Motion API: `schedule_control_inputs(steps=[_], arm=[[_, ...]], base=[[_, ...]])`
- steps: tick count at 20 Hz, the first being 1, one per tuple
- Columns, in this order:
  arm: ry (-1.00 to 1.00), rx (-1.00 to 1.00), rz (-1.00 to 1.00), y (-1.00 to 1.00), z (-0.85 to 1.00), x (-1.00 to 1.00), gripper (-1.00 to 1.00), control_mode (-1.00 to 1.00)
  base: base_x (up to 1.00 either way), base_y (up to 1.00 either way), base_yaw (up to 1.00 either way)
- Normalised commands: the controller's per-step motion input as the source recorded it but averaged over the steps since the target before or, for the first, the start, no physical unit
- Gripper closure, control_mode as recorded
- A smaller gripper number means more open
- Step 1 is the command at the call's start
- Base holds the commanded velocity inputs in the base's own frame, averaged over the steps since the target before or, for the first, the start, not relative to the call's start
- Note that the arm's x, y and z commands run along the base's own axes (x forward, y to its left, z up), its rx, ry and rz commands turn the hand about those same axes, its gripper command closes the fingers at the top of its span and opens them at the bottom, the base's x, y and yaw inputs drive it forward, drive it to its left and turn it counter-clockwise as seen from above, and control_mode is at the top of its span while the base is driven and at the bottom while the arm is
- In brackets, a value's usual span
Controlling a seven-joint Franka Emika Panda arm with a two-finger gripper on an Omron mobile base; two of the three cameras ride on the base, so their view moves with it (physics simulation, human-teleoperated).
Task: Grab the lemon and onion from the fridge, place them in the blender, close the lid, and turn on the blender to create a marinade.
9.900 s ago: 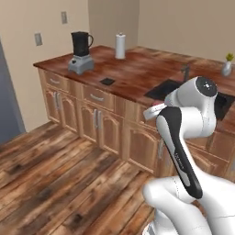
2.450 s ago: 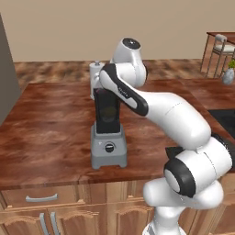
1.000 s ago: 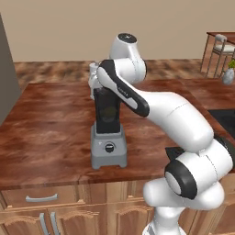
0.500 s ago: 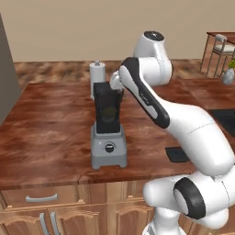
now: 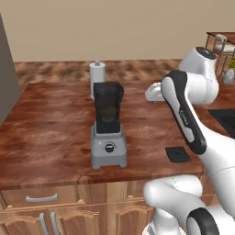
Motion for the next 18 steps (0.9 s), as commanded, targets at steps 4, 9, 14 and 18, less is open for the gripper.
schedule_control_inputs(steps=[4,9,14,18], arm=[[0.0,-0.04,0.0,-0.67,-0.31,-0.12,-1.0,-1.0],[0.02,-0.16,0.0,-0.56,-0.25,0.0,-1.0,-1.0],[0.01,-0.06,-0.03,-0.66,-0.41,0.0,-1.0,-1.0],[0.04,0.0,-0.01,-0.74,-0.49,0.0,-1.0,-1.0]], base=[[0.0,0.0,0.0],[0.0,0.0,0.0],[0.0,0.0,0.0],[0.0,0.0,0.0]])
